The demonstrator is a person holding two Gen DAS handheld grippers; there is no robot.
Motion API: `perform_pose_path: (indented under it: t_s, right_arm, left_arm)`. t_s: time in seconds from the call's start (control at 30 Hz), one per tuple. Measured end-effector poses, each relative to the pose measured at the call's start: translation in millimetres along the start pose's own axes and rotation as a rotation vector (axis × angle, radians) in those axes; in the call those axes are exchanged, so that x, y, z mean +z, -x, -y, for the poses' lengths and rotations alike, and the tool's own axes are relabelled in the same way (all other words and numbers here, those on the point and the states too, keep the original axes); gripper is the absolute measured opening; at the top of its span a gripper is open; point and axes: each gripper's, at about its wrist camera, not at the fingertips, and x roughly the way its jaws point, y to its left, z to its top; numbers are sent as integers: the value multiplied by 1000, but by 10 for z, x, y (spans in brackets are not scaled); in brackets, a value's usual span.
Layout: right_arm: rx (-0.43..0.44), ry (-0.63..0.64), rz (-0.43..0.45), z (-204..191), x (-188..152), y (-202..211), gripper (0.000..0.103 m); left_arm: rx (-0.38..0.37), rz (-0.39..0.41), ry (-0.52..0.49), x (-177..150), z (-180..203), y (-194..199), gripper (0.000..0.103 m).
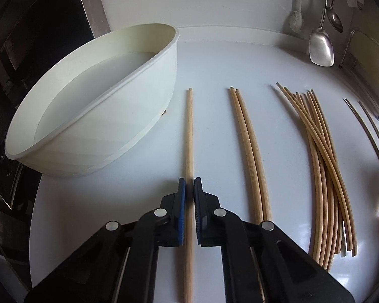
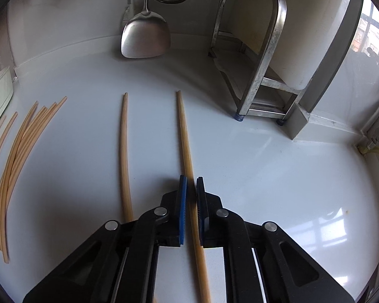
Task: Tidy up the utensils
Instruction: 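Carry the held chopsticks with both tools over the white water basin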
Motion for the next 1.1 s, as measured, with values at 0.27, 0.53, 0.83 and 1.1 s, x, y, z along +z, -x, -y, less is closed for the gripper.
perform_pose_path:
  t_s: [0.27, 0.53, 0.83, 1.1]
  right_arm:
    - [52, -81, 9, 126, -13, 177, 6]
    - [151, -116, 45, 75, 185, 577, 6]
    - [326, -49, 82, -672, 601, 1160, 6]
    - [482, 41, 87, -1956, 1127, 1383, 6]
  left_arm:
    - [-45, -20, 27, 136, -14, 103, 7]
    - [-115, 0, 50, 319, 18, 606, 7]
    - [-121, 68, 109, 639, -407, 1232, 7]
    - [-79, 75, 154, 965, -1302, 1090, 7]
